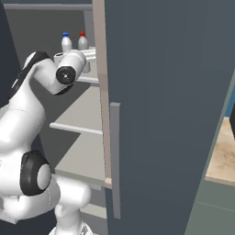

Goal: Take the bottled waters from the counter and place them in the freezer to freeze. Close the freezer door after placing the bottles.

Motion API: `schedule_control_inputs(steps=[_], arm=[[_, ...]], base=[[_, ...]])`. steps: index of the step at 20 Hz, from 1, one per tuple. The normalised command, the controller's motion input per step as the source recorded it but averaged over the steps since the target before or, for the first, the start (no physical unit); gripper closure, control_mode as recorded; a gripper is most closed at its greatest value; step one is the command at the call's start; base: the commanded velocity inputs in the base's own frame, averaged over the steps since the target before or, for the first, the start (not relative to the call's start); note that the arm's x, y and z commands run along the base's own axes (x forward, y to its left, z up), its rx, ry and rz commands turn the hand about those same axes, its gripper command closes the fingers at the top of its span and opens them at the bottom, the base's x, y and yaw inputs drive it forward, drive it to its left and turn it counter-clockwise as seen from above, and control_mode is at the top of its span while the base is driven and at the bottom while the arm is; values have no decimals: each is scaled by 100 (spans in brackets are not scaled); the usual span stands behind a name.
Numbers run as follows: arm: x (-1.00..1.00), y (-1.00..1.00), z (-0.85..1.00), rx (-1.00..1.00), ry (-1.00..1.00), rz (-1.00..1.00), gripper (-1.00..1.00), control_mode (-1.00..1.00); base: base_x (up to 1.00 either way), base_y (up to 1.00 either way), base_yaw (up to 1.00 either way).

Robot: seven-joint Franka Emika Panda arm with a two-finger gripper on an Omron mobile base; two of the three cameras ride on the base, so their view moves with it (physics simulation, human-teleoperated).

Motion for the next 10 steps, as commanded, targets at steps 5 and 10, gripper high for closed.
schedule_control_inputs(steps=[5, 10], arm=[[-99, 0, 5, 6, 0, -11, -100, -100], [-100, 0, 77, 32, 5, -19, -100, -100]], base=[[0, 0, 0], [0, 0, 0]])
